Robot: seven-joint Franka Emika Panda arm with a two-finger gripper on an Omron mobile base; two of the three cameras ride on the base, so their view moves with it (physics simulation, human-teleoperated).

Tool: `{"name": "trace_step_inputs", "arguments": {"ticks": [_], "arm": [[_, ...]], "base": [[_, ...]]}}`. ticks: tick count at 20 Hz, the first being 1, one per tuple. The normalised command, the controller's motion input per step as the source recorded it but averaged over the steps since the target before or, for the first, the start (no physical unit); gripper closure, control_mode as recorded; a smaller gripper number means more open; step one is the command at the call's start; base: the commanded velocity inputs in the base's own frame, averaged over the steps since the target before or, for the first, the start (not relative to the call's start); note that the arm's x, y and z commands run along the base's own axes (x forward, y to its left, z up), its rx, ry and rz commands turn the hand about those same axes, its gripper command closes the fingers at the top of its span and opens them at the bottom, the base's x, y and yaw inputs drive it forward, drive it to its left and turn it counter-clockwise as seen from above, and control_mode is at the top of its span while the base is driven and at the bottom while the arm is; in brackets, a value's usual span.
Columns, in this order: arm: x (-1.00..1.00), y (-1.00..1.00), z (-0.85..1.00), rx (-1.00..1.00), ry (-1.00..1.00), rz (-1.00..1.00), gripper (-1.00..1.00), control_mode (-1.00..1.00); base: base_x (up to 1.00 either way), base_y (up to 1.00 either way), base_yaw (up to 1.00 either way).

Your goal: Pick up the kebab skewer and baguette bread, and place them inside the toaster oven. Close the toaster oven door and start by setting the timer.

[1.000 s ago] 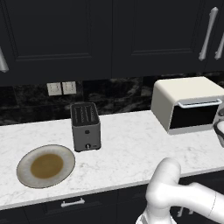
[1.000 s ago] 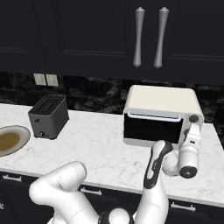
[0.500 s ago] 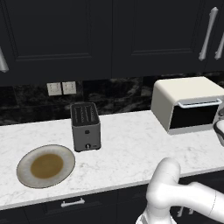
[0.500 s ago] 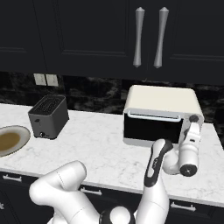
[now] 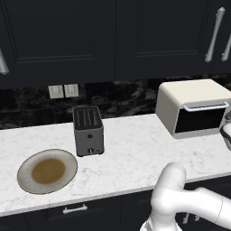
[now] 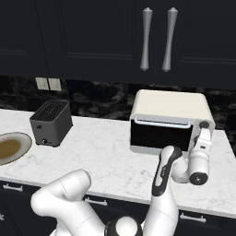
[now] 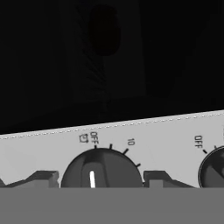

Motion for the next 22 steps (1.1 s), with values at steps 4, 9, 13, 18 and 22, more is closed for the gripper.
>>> {"name": "trace_step_inputs", "arguments": {"ticks": [4, 9, 13, 18, 22], "arm": [[-0.08, 0.04, 0.00, 0.00, -0.01, 0.00, 1.00, -1.00], [-0.03, 0.00, 0.03, 0.00, 0.00, 0.00, 1.00, -1.00], [-0.20, 0.00, 0.16, 0.00, 0.01, 0.00, 1.00, -1.00], [-0.25, 0.00, 0.15, 0.00, 0.00, 0.00, 1.00, -1.00], [0.00, 0.03, 0.14, 0.00, 0.01, -0.01, 1.00, -1.00]], "base": [[0.00, 0.00, 0.00], [0.00, 0.00, 0.00], [0.00, 0.00, 0.00], [0.00, 0.00, 0.00], [0.00, 0.00, 0.00]]}}
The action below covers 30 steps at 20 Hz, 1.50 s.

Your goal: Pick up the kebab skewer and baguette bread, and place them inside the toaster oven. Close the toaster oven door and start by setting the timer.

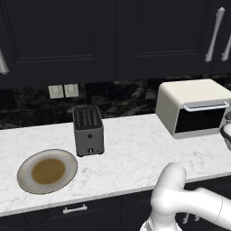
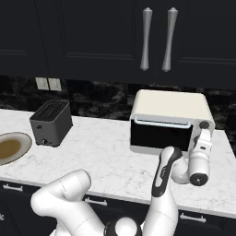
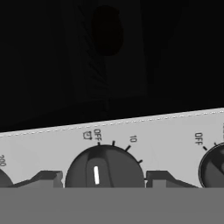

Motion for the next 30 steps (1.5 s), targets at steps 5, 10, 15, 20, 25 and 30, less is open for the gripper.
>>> {"name": "trace_step_inputs", "arguments": {"ticks": [5, 10, 15, 20, 25, 30], "arm": [[0.00, 0.15, 0.16, 0.03, 0.02, 0.00, 1.00, -1.00], [0.00, 0.16, 0.13, 0.09, 0.00, 0.00, 1.00, -1.00], [0.01, 0.25, 0.11, 0.12, 0.00, -0.02, 1.00, -1.00], [0.02, 0.31, 0.02, 0.14, 0.00, -0.04, 1.00, -1.00], [0.04, 0.27, 0.10, 0.14, 0.00, -0.05, 1.00, -1.00], [0.09, 0.21, 0.08, 0.11, 0.00, -0.05, 1.00, -1.00]], "base": [[0.00, 0.00, 0.00], [0.00, 0.00, 0.00], [0.00, 0.00, 0.00], [0.00, 0.00, 0.00], [0.00, 0.00, 0.00], [0.00, 0.00, 0.00]]}}
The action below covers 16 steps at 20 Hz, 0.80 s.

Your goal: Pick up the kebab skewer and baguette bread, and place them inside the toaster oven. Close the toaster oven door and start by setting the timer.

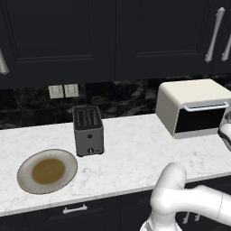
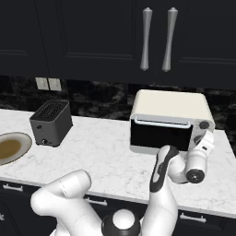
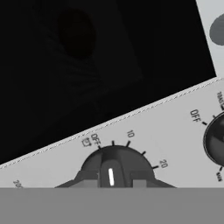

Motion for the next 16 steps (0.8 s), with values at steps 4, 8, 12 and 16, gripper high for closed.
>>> {"name": "trace_step_inputs", "arguments": {"ticks": [4, 8, 12, 16], "arm": [[0.06, 0.11, 0.04, 0.11, 0.02, -0.05, 1.00, -1.00], [0.00, 0.14, 0.00, 0.12, 0.04, -0.07, 1.00, -1.00], [0.00, 0.16, 0.00, 0.13, 0.03, -0.08, 1.00, -1.00], [0.00, 0.15, 0.00, 0.14, 0.02, -0.09, 1.00, -1.00]], "base": [[0.00, 0.00, 0.00], [0.00, 0.00, 0.00], [0.00, 0.00, 0.00], [0.00, 0.00, 0.00]]}}
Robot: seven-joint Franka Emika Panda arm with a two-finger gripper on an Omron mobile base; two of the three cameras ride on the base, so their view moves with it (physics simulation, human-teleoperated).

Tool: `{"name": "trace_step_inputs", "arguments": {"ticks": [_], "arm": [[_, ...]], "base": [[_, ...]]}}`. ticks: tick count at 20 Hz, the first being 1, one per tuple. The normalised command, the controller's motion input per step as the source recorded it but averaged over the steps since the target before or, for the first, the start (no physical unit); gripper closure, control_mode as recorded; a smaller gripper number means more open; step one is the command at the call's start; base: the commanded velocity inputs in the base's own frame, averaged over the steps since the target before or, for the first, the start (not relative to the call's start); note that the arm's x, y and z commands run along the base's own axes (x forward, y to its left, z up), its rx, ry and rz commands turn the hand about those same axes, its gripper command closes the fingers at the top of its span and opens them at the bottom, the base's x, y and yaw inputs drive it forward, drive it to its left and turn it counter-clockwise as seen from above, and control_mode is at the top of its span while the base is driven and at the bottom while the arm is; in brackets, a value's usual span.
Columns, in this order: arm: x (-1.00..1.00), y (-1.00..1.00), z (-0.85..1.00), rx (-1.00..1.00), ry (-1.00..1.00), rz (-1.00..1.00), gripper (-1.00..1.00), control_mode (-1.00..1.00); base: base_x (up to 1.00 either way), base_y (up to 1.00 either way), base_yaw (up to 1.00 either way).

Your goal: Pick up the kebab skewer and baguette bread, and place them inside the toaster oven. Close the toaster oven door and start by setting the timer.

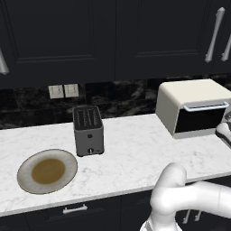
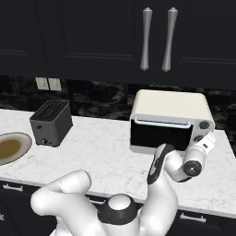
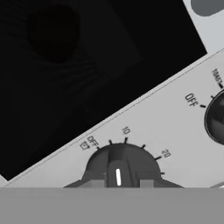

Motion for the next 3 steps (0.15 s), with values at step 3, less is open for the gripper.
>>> {"name": "trace_step_inputs", "arguments": {"ticks": [3], "arm": [[0.00, 0.07, 0.00, 0.15, 0.02, -0.09, 1.00, -1.00]], "base": [[0.00, 0.00, 0.00]]}}
